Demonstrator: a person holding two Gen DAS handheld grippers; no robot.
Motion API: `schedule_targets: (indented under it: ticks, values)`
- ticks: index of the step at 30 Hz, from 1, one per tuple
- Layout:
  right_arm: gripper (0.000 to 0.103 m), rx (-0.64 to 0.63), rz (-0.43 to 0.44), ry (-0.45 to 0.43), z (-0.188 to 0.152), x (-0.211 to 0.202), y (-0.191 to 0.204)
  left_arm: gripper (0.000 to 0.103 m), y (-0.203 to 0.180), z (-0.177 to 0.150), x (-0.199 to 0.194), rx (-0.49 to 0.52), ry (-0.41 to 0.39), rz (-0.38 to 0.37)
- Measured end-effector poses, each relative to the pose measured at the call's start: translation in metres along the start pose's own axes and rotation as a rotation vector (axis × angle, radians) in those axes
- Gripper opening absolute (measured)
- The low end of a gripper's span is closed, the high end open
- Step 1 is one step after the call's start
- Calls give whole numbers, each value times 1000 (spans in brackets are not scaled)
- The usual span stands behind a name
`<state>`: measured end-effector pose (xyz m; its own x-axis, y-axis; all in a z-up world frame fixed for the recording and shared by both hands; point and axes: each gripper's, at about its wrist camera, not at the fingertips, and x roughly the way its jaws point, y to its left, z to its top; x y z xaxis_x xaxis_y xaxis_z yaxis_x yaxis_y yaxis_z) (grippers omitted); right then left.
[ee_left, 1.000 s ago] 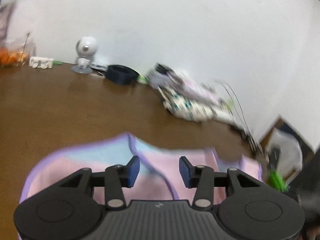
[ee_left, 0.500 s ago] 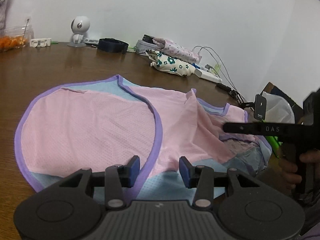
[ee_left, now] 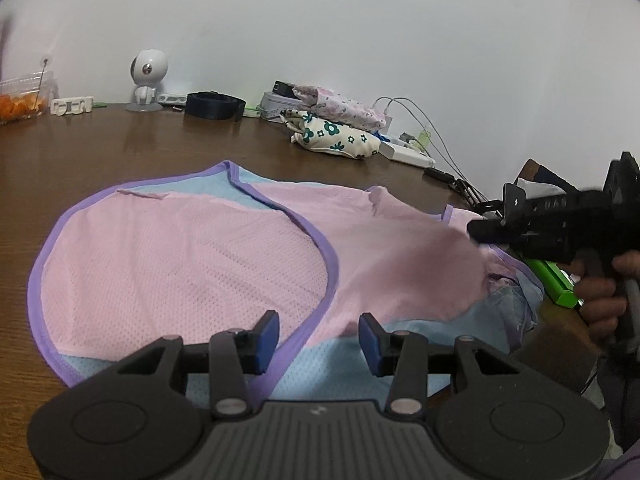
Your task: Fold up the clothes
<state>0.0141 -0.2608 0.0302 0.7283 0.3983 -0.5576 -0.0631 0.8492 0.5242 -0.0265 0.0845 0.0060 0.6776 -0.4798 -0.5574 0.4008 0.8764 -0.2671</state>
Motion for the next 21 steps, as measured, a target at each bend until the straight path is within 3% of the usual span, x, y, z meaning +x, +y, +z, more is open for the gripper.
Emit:
schedule_targets:
  ticks: [1,4,6,7,11,13,15,16,17,21]
  values:
    - [50,-38,-19,-1,-5,1,6,44,-1,0,0,9,0,1]
    - [51,-142,-47,16,-16,12,27,49,-6,-1,1,39,-1,7]
    - [26,-145,-56,29,-18,23,30,51,-9,-2,2,64,-3,16]
    - [3,-119,-31,37,-19,26,29,51,-10,-3,2,69,-3,19]
    - [1,15,100,28,-19,17,18,51,-10,-4,1,71,-4,20]
    - [7,88,160,14,-18,7,9,51,-9,-4,1,71,-4,19]
    - [19,107,128,22,-23,4,1,51,-10,-4,1,71,-4,18]
    - [40,101,105,15,-25,1,-1,51,-10,-4,1,72,-4,18]
    - [50,70,70,-10,-25,-4,0,52,-10,-4,1,72,-4,17]
    - [50,-39,-3,-78,-18,-11,11,56,-10,-4,2,78,-2,10]
